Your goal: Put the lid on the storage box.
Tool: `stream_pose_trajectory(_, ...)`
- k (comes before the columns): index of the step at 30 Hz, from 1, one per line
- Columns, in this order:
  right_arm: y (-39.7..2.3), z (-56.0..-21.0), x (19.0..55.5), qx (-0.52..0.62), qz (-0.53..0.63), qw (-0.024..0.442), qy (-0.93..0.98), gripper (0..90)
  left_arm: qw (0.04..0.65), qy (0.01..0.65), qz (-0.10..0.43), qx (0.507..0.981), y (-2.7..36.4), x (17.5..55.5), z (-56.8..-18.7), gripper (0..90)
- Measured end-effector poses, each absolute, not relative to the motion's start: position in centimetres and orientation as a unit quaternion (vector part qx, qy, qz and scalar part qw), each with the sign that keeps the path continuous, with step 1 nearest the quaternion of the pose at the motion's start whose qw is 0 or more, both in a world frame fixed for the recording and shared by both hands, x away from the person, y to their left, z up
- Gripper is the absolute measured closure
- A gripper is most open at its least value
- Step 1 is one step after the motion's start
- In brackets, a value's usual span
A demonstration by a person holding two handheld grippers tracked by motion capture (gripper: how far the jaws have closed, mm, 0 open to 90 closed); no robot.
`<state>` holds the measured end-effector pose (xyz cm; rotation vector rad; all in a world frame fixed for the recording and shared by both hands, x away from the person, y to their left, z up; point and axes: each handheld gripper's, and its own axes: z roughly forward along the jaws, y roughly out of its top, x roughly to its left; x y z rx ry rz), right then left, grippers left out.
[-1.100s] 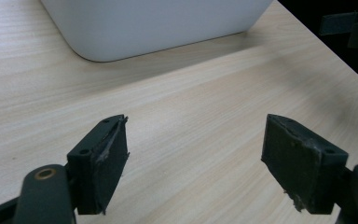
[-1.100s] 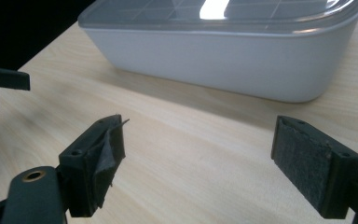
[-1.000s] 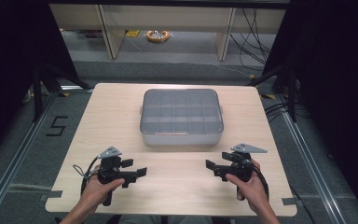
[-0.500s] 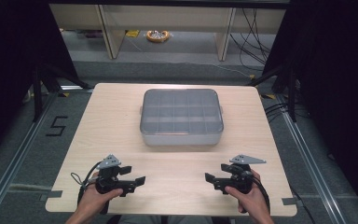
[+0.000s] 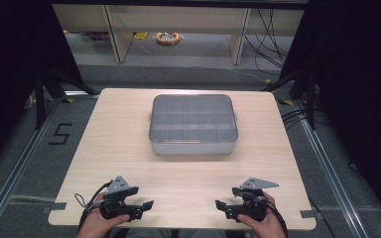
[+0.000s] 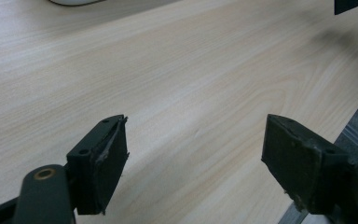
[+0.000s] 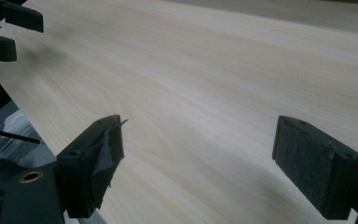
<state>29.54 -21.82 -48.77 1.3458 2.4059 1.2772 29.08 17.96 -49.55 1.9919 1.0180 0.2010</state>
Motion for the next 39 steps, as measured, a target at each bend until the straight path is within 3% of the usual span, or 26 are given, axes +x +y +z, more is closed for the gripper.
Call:
stream_pose_trajectory(14, -21.3, -49.6, 27.3, 0.440, 0.391, 0.038, 0.807, 17.4, 0.406, 0.374, 0.105, 0.827, 17.0, 26.7, -49.9, 21.8)
stream_pose_trajectory(20, -21.3, -49.7, 26.5, 0.433, 0.375, 0.048, 0.818, 17.3, 0.411, 0.375, 0.091, 0.826, 16.3, 25.9, -50.0, 21.8)
stream_pose_trajectory(39, -21.3, -49.9, 26.4, 0.427, 0.364, 0.058, 0.826, 17.3, 0.414, 0.370, 0.092, 0.826, 16.3, 26.0, -50.1, 21.8)
